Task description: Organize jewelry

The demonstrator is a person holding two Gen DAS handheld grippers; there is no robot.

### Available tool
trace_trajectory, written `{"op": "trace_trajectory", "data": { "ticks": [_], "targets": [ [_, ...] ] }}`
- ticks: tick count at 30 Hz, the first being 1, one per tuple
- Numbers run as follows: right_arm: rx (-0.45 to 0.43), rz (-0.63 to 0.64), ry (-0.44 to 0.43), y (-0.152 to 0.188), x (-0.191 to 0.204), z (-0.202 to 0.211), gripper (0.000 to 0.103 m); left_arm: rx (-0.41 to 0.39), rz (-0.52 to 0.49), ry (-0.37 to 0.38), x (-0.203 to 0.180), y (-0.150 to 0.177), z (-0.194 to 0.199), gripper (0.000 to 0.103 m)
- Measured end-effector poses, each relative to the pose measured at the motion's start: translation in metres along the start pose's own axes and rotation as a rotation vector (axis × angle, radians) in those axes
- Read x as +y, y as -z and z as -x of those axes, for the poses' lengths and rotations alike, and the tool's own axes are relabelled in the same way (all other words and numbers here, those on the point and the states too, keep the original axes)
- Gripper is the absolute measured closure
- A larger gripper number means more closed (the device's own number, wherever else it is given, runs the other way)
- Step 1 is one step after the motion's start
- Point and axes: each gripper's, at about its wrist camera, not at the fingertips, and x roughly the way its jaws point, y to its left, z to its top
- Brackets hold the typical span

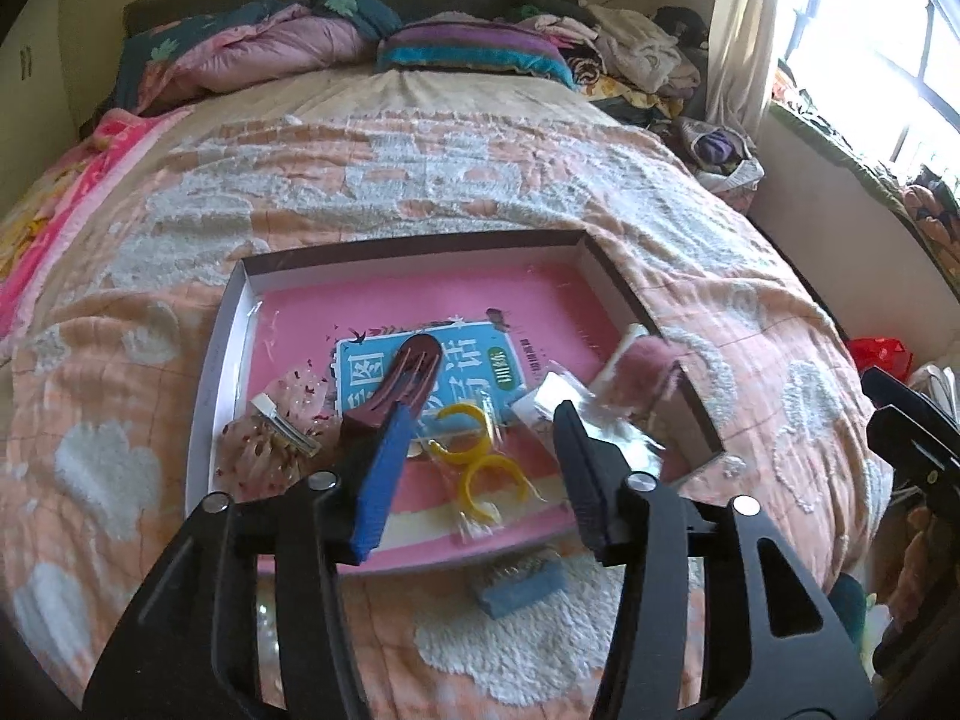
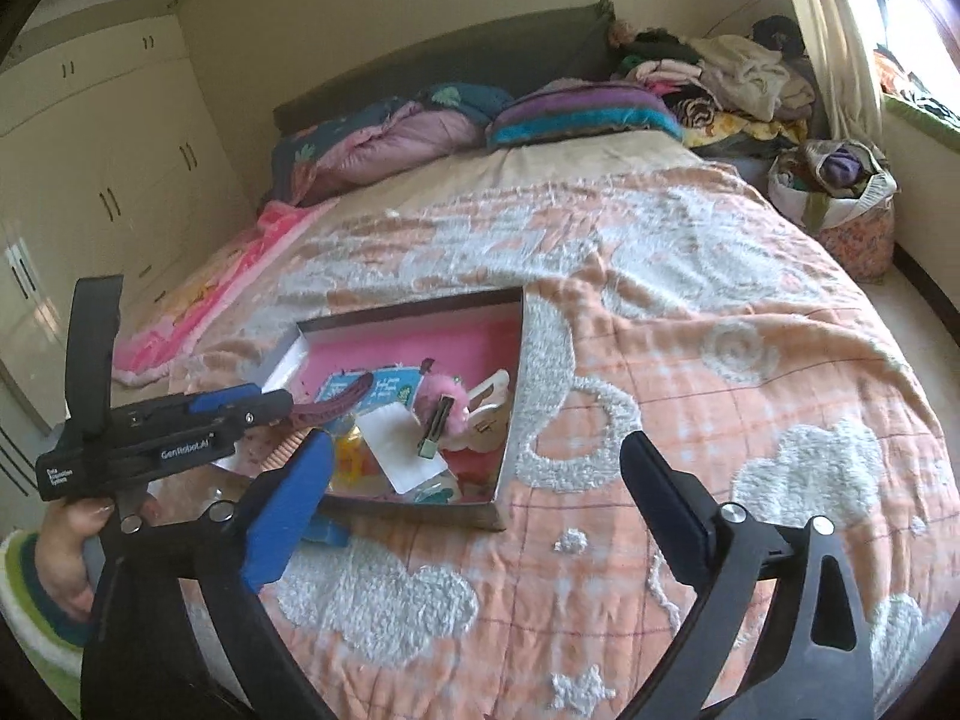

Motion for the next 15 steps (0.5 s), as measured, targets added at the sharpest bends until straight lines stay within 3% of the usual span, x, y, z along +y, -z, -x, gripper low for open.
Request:
{"op": "trace_trajectory", "data": {
  "ticks": [2, 5, 6, 8, 15],
  "targets": [
    [-0.015, -0.006, 0.003, 0.001, -0.002, 0.008, 0.006, -0.015, 0.001, -0.001, -0.003, 0.0, 0.009, 0.043],
    [-0.04, -0.019, 0.011, 0.001, -0.003, 0.021, 0.006, -0.043, 0.005, -0.002, -0.006, 0.001, 0.025, 0.034],
    [-0.052, -0.027, 0.017, 0.002, -0.004, 0.026, 0.006, -0.051, 0.008, -0.009, -0.006, 0.001, 0.029, 0.02],
    [-0.07, -0.045, 0.019, 0.002, -0.005, 0.035, 0.006, -0.085, 0.023, -0.024, -0.006, 0.002, 0.042, 0.009],
    [-0.117, -0.045, 0.022, 0.003, -0.001, 0.062, 0.004, -0.127, 0.029, -0.038, -0.008, 0.006, 0.073, 0.009]
  ]
}}
